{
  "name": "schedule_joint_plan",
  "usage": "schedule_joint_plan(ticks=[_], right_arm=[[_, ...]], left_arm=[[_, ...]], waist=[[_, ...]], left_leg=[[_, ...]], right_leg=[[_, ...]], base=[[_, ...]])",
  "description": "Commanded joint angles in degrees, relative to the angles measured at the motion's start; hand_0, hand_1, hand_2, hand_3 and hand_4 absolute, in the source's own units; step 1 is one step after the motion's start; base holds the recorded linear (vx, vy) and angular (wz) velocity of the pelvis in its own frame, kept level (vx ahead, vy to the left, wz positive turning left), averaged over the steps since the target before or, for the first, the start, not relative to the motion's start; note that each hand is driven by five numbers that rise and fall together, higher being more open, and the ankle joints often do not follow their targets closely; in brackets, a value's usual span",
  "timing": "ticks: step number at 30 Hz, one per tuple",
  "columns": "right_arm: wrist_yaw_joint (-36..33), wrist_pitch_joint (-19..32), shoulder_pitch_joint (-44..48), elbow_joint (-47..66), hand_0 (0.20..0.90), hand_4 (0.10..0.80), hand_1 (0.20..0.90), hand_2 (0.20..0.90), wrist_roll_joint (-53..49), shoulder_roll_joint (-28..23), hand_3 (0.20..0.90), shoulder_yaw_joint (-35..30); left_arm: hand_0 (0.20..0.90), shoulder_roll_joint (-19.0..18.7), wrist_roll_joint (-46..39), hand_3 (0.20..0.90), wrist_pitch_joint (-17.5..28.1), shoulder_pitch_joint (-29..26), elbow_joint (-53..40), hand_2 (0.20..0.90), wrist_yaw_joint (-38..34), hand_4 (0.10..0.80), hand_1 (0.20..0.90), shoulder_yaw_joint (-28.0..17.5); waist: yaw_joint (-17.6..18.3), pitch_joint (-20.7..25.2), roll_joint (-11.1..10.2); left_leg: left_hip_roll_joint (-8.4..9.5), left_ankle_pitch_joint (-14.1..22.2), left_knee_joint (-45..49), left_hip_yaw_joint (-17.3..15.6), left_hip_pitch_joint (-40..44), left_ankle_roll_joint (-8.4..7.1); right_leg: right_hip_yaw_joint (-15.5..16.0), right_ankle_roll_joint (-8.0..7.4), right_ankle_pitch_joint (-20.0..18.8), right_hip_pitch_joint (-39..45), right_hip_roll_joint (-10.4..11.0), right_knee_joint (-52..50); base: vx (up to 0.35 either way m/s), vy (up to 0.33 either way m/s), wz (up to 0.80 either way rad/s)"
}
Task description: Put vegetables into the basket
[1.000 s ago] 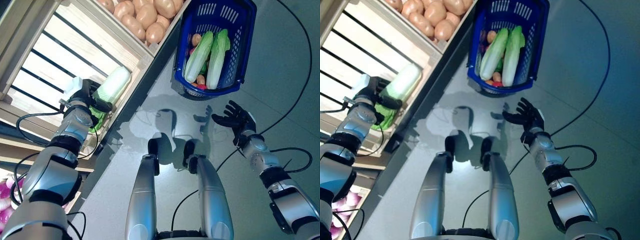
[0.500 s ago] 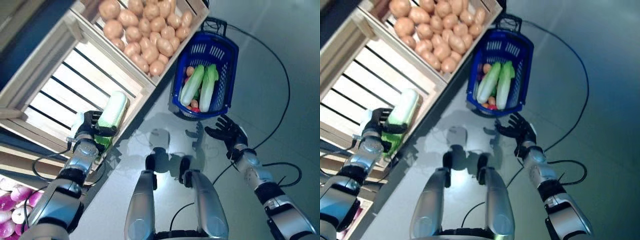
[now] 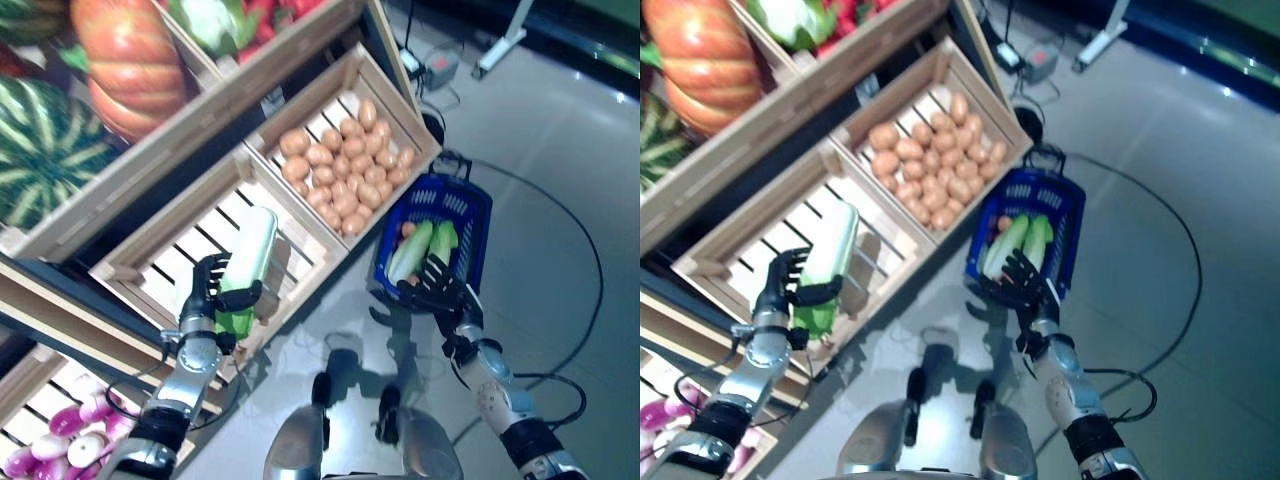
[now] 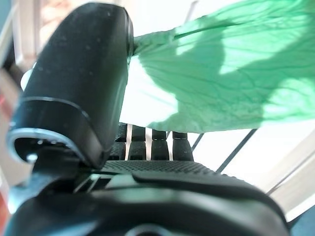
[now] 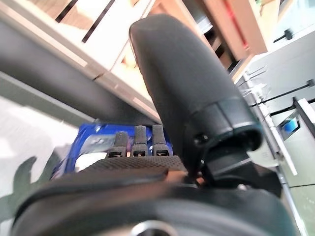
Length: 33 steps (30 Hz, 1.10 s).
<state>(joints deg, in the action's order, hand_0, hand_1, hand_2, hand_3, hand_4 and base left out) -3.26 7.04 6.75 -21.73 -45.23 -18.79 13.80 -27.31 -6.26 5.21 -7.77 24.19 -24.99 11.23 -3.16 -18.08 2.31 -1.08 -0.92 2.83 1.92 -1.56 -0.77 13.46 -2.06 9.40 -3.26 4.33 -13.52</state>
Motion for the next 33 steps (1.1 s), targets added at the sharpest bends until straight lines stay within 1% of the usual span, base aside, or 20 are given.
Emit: schedule_joint_plan(ticks=[1, 4, 7, 10, 12, 14, 20, 23, 28, 33], right_arm=[[6.1, 4.5, -0.7, 6.5, 0.900, 0.800, 0.900, 0.900, -0.6, 3.2, 0.900, -1.1], [8.2, 4.3, -0.5, 8.4, 0.900, 0.800, 0.900, 0.900, -0.7, 4.3, 0.900, -0.3], [10.2, 2.3, 0.5, 9.4, 0.900, 0.800, 0.900, 0.900, -3.3, 4.3, 0.900, 0.0], [11.9, 1.3, 1.4, 10.2, 0.900, 0.800, 0.900, 0.900, -5.4, 4.3, 0.900, 0.6], [12.6, 0.8, 1.6, 10.6, 0.900, 0.800, 0.900, 0.900, -7.9, 4.5, 0.900, 1.2], [13.5, 0.7, 1.2, 11.0, 0.900, 0.800, 0.900, 0.900, -9.5, 4.7, 0.900, 1.6], [15.1, -0.5, 0.6, 12.4, 0.900, 0.800, 0.900, 0.900, -13.9, 5.5, 0.900, 4.0], [16.0, -1.2, 0.5, 12.6, 0.900, 0.800, 0.900, 0.900, -17.1, 5.8, 0.900, 5.0], [16.1, -1.5, 0.7, 13.3, 0.900, 0.800, 0.900, 0.900, -18.8, 6.0, 0.900, 5.9], [16.0, -0.7, 0.5, 13.3, 0.900, 0.800, 0.900, 0.900, -20.7, 6.8, 0.900, 7.2]], left_arm=[[0.300, -1.5, 4.2, 0.300, 8.1, -1.1, -4.8, 0.300, -3.0, 0.400, 0.300, -2.4], [0.300, 0.9, 4.7, 0.300, 7.5, -0.7, -7.7, 0.300, -3.3, 0.400, 0.300, -0.3], [0.300, 2.0, 4.4, 0.300, 8.4, -1.1, -8.5, 0.300, -2.3, 0.400, 0.300, 1.3], [0.300, 3.0, 5.1, 0.300, 8.7, -1.7, -9.2, 0.300, -2.2, 0.400, 0.300, 3.4], [0.300, 3.6, 6.2, 0.300, 9.1, -1.8, -9.4, 0.300, -2.3, 0.400, 0.300, 5.4], [0.300, 3.6, 6.9, 0.300, 9.4, -1.6, -9.9, 0.300, -1.9, 0.400, 0.300, 6.4], [0.300, 3.4, 11.9, 0.300, 9.5, -2.4, -10.2, 0.300, -2.6, 0.400, 0.300, 11.7], [0.300, 2.9, 12.6, 0.300, 8.2, -2.6, -10.5, 0.300, -2.0, 0.400, 0.300, 13.1], [0.300, 2.5, 13.8, 0.300, 8.4, -3.1, -10.9, 0.300, -1.4, 0.400, 0.300, 14.6], [0.300, 1.9, 15.8, 0.300, 8.9, -3.6, -11.9, 0.300, -0.7, 0.400, 0.300, 15.8]], waist=[[-1.0, 11.2, -1.8], [-1.3, 13.0, -1.8], [-1.3, 14.0, -2.2], [-1.4, 14.9, -2.7], [-1.2, 15.4, -3.1], [-1.1, 15.6, -3.3], [-0.6, 15.7, -4.0], [-0.7, 15.6, -4.3], [-0.9, 15.3, -4.7], [-1.2, 15.1, -4.8]], left_leg=[[2.08, -2.8, -3.7, 1.6, 0.8, -0.13], [1.95, -4.0, -7.0, 2.3, 2.0, -0.09], [2.18, -4.1, -7.8, 2.9, 2.0, -0.10], [2.31, -3.8, -7.8, 3.0, 1.9, 0.06], [2.12, -3.6, -7.8, 2.3, 2.1, 0.29], [1.91, -3.4, -7.8, 1.8, 2.5, 0.45], [1.61, -3.0, -7.8, 1.3, 2.9, 0.80], [1.37, -2.8, -7.8, 1.1, 3.1, 0.78], [1.23, -2.8, -7.8, 1.2, 3.0, 0.79], [0.97, -2.8, -7.8, 1.1, 3.0, 0.73]], right_leg=[[-1.4, -0.13, -10.2, 5.5, 2.1, 11.2], [-1.4, -0.78, -11.8, 6.7, 1.9, 14.3], [-1.5, -1.27, -13.1, 7.2, 1.9, 16.4], [-1.5, -1.65, -14.1, 7.5, 2.1, 17.8], [-1.6, -1.89, -14.3, 7.4, 2.2, 17.8], [-1.7, -1.92, -14.3, 7.5, 2.2, 17.5], [-2.3, -2.14, -14.3, 7.8, 2.2, 17.6], [-2.1, -2.26, -14.3, 8.0, 2.2, 17.8], [-2.0, -2.36, -14.3, 8.1, 2.3, 18.1], [-1.7, -2.43, -14.3, 8.3, 2.4, 18.3]], base=[[0.019, -0.067, 0.13], [-0.012, -0.051, 0.12], [-0.036, -0.031, 0.04], [-0.046, -0.028, 0.10], [-0.018, -0.015, 0.14], [0.010, -0.009, 0.08], [0.000, -0.003, -0.01], [0.000, 0.000, 0.00], [0.003, -0.021, 0.00], [0.001, -0.006, 0.00]])
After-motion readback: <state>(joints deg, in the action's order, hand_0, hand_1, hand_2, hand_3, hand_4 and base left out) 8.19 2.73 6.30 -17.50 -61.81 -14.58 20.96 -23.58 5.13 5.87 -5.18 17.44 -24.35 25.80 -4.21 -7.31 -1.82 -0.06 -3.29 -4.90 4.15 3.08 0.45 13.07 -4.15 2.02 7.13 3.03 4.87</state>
